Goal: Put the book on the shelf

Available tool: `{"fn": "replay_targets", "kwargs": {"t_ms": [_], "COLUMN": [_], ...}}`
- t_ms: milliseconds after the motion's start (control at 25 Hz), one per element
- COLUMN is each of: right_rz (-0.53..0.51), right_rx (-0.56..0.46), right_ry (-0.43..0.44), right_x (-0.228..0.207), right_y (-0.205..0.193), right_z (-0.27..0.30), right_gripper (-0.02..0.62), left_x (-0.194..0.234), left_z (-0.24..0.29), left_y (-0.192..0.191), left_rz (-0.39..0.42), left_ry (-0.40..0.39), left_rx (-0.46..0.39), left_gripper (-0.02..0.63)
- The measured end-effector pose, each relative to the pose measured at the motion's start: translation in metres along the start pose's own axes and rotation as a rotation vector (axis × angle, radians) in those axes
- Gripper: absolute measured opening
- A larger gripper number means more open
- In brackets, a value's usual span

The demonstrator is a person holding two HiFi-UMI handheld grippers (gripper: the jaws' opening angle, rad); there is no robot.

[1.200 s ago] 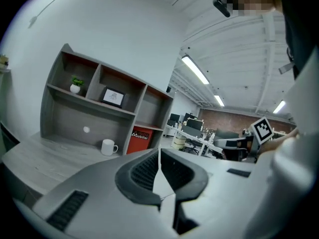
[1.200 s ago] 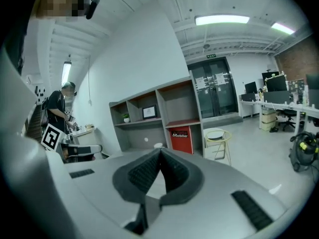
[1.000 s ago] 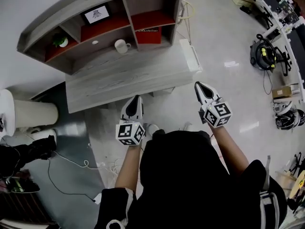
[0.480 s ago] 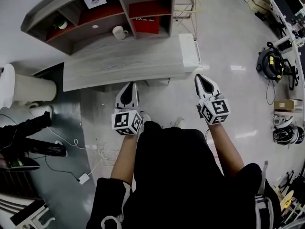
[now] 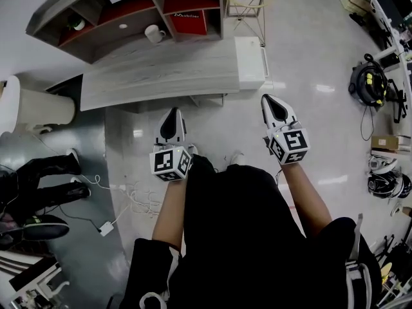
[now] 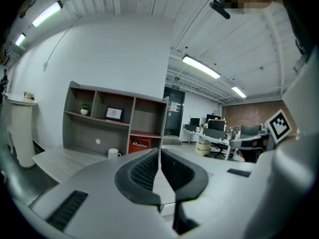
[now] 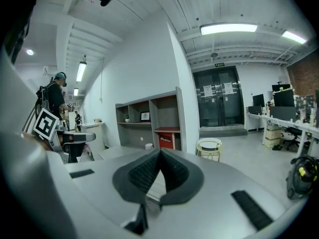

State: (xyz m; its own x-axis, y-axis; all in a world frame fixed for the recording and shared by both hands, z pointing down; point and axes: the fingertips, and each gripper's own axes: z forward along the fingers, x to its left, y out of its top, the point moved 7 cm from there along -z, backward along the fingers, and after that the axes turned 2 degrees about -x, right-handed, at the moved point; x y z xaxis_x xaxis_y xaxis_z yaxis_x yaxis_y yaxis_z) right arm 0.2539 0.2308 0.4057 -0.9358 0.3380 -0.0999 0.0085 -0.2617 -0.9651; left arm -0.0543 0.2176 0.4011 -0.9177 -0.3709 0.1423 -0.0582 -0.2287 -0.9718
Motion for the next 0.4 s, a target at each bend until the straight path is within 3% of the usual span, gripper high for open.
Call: {"fn": "replay_targets", "kwargs": {"t_ms": [400], "right_rz": [-0.035], "right_rx": [0.001], "right_ry": [0.041], "right_x": [0.001], "right_y": [-0.004], "right_z": [-0.004], "right_gripper": [0.0], "left_x": [-0.012], "left_z": [-0.009], "left_y": [-0.01], "left_rz": [-0.005], "left_ry": [0.011], "left_rx": [-0.001], "left_gripper": [0.02]}}
